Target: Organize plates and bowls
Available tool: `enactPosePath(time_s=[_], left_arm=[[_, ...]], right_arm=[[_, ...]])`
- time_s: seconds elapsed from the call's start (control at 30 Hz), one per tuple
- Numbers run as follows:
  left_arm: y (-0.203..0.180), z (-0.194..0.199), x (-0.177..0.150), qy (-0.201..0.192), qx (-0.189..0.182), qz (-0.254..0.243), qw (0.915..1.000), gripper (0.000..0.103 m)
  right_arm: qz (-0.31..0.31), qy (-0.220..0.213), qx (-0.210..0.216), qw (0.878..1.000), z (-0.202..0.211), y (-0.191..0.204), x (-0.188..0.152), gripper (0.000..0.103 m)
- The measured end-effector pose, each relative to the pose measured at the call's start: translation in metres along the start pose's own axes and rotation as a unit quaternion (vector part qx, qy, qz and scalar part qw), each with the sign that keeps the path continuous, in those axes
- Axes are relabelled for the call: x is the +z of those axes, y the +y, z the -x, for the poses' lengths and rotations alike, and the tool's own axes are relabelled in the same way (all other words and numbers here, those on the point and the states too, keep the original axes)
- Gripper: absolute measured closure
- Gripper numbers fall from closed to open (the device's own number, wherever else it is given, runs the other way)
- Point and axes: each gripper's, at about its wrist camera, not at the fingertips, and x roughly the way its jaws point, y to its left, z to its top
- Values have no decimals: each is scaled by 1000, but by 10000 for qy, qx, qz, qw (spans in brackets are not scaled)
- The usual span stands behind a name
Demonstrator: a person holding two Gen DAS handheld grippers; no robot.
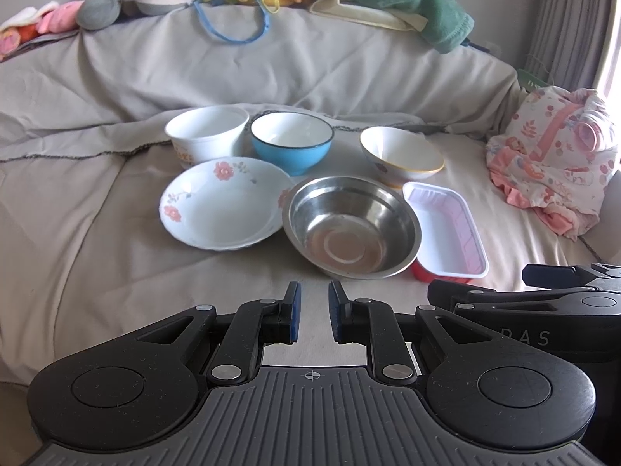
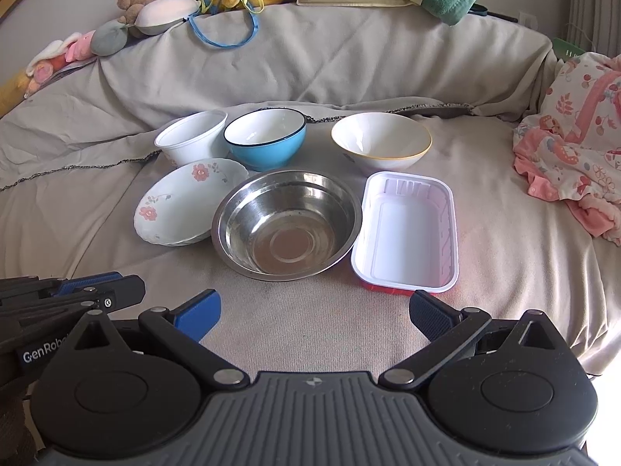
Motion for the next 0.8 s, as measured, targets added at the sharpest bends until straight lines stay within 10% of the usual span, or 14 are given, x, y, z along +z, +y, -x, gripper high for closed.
enactPosePath(time_s=[0.8], left_arm=[[2,1,1,9,-2,22,10000,83]], right_arm=[[18,-27,-11,10000,1,0,1,0]])
